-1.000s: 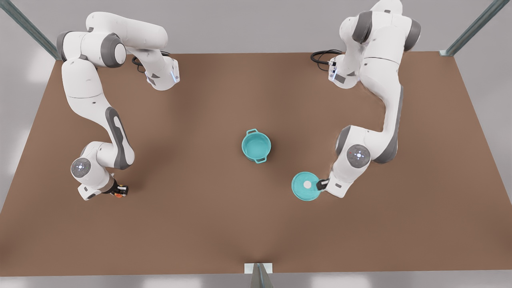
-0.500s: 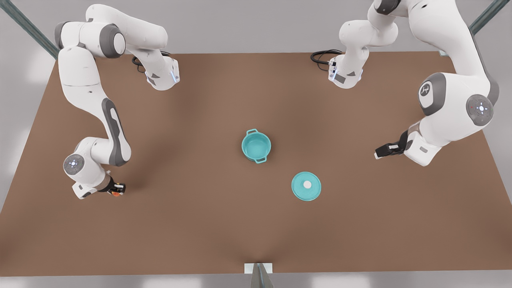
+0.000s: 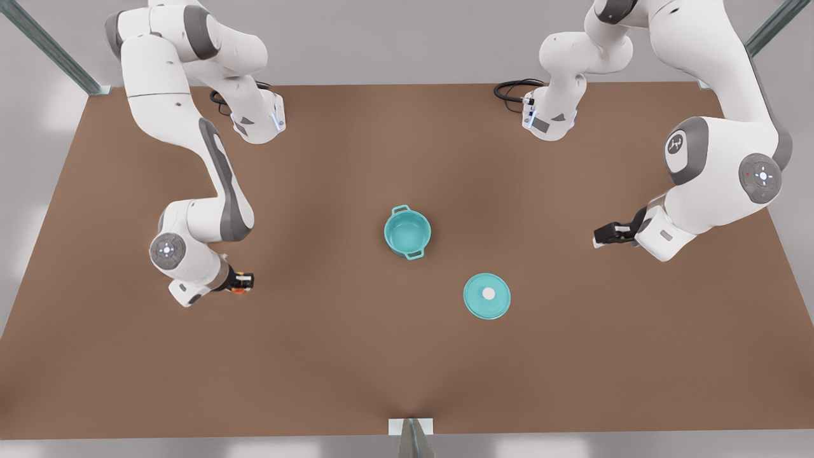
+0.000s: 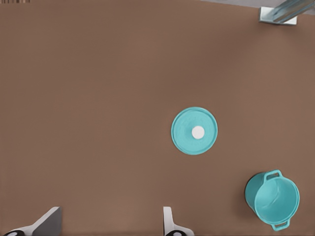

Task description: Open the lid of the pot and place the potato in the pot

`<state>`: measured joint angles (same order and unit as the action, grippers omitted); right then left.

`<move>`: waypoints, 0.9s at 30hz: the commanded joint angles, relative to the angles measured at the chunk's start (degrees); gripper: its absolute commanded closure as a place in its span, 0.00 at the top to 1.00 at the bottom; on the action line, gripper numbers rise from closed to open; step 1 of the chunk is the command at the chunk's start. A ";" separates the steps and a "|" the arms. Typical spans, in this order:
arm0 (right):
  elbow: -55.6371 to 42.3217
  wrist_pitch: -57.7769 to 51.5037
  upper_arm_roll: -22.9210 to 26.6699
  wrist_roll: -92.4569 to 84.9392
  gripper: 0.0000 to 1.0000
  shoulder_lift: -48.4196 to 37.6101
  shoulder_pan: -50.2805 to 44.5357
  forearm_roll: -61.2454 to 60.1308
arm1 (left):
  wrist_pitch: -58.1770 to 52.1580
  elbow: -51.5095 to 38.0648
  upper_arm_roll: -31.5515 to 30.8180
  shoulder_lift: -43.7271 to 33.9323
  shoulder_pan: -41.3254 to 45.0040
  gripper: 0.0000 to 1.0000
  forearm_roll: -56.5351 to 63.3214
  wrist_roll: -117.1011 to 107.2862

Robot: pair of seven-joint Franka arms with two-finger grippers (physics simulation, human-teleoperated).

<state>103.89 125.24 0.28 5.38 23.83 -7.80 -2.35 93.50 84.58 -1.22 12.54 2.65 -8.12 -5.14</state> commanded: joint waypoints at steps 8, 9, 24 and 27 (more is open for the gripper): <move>-0.80 -3.95 -7.04 28.27 0.57 -1.24 -5.65 -1.08 | -0.34 -0.03 -0.01 0.03 0.07 1.00 0.03 6.46; -1.06 -3.95 -8.36 29.68 0.57 -1.24 -5.65 -1.08 | -0.34 -0.03 -0.01 0.03 0.07 1.00 0.03 6.46; -10.55 -4.92 -10.56 49.90 0.57 4.29 -26.13 -3.98 | -0.34 -0.03 -0.10 0.03 0.16 1.00 0.38 6.46; -13.98 -5.01 -10.39 51.75 0.57 6.66 -27.36 -3.98 | -0.34 -0.03 -0.10 0.02 0.16 1.00 0.38 6.37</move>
<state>90.79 120.42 -10.12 37.67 29.89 -34.89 -6.00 93.19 84.58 -1.31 12.61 2.81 -7.79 -0.14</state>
